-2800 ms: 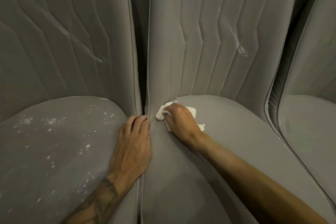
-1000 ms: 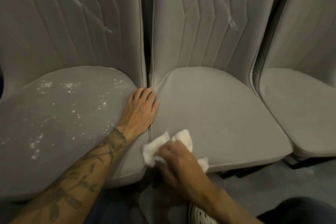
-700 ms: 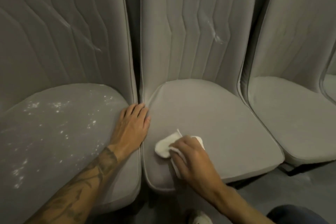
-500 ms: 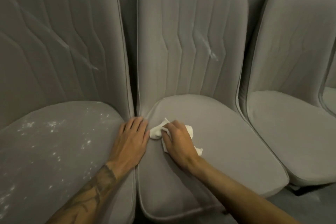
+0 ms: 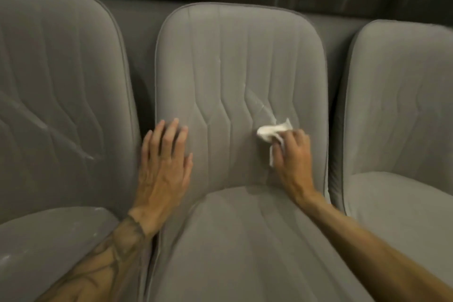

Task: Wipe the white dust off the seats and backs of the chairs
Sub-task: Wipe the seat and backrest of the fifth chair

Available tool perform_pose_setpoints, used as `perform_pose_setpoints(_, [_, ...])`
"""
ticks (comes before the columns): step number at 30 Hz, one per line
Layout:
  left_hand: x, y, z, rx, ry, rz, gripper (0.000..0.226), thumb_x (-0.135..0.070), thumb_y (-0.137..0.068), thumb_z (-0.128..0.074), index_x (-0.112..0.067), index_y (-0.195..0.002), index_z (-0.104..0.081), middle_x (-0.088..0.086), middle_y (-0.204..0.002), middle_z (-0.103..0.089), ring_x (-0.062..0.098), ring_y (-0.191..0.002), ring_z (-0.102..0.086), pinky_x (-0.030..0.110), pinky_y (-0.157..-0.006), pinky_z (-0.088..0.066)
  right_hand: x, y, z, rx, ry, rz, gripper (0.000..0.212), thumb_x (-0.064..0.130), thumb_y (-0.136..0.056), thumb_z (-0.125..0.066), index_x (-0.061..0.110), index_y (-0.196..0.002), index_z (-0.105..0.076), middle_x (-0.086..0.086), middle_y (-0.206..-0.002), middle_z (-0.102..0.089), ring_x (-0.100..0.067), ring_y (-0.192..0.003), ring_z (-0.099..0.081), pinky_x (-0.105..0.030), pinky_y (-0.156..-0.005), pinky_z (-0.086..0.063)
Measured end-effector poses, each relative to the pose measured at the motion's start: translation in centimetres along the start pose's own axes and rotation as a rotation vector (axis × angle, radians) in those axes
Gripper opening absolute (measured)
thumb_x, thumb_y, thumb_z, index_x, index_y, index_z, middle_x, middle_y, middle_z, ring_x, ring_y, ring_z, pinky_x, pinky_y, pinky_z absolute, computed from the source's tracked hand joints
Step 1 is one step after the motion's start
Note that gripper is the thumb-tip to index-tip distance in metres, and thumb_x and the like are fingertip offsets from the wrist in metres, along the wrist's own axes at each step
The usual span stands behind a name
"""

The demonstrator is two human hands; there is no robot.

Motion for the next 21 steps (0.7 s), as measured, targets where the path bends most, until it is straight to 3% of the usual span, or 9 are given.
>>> perform_pose_setpoints(4, [0.4,-7.0,-0.3,-0.13,-0.042,0.007,0.058,-0.033,-0.103,-0.05,-0.007,-0.154,-0.038,0.019,-0.16,-0.036,0.041,-0.151,-0.03,0.054,-0.125,-0.023,0.0,-10.1,4.1,-0.237,0.063,0.148,0.015,0.013,-0.095,-0.057,0.005,-0.107,-0.061,-0.019,-0.11,-0.054,-0.032,-0.101,-0.048,-0.037,-0.09,-0.039])
perform_pose_setpoints(7, [0.6,-9.4,-0.9,-0.194,-0.058,-0.006,0.055,-0.032,-0.103,-0.051,-0.006,-0.15,-0.041,0.019,-0.158,-0.038,0.042,-0.15,-0.031,0.056,-0.123,-0.024,1.3,-17.2,5.2,-0.308,0.13,0.285,0.017,0.021,-0.099,-0.054,0.008,-0.108,-0.06,-0.017,-0.114,-0.053,-0.033,-0.102,-0.048,-0.038,-0.09,-0.043])
perform_pose_setpoints(10, [0.8,-9.6,-1.7,-0.23,-0.065,-0.021,0.057,-0.033,-0.101,-0.05,-0.007,-0.15,-0.041,0.018,-0.158,-0.037,0.043,-0.15,-0.029,0.057,-0.123,-0.025,1.1,-20.7,3.9,-0.256,0.224,0.343,0.02,0.023,-0.099,-0.051,0.006,-0.107,-0.057,-0.02,-0.116,-0.052,-0.036,-0.104,-0.048,-0.046,-0.091,-0.043])
perform_pose_setpoints(14, [1.1,-9.5,-2.2,-0.271,-0.061,-0.038,0.058,-0.034,-0.1,-0.049,-0.008,-0.151,-0.041,0.017,-0.159,-0.037,0.042,-0.151,-0.029,0.057,-0.123,-0.024,-0.9,-16.3,1.0,-0.212,0.318,0.291,0.024,0.03,-0.105,-0.043,0.009,-0.115,-0.051,-0.017,-0.115,-0.051,-0.035,-0.1,-0.047,-0.046,-0.089,-0.038])
perform_pose_setpoints(18, [1.1,-9.3,-2.4,-0.288,-0.039,-0.056,0.058,-0.035,-0.101,-0.046,-0.009,-0.153,-0.039,0.016,-0.16,-0.037,0.042,-0.151,-0.028,0.058,-0.124,-0.023,-1.8,-10.9,-0.3,-0.018,0.367,0.441,0.023,0.033,-0.107,-0.043,0.012,-0.111,-0.052,-0.011,-0.107,-0.05,-0.028,-0.093,-0.045,-0.044,-0.084,-0.039])
perform_pose_setpoints(21, [1.2,-9.3,-2.4,-0.289,-0.038,-0.056,0.059,-0.035,-0.101,-0.046,-0.008,-0.153,-0.039,0.017,-0.16,-0.036,0.043,-0.151,-0.028,0.058,-0.125,-0.022,-1.0,-14.4,1.1,-0.043,0.426,0.531,0.026,0.029,-0.106,-0.045,0.006,-0.113,-0.056,-0.018,-0.11,-0.053,-0.035,-0.095,-0.049,-0.047,-0.084,-0.04])
Point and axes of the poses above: each hand's wrist, its own y-axis away from the middle knuckle, its own z-axis out of the back of the hand, x = y × z, the point moved 4 cm from there along -y, towards the middle knuckle
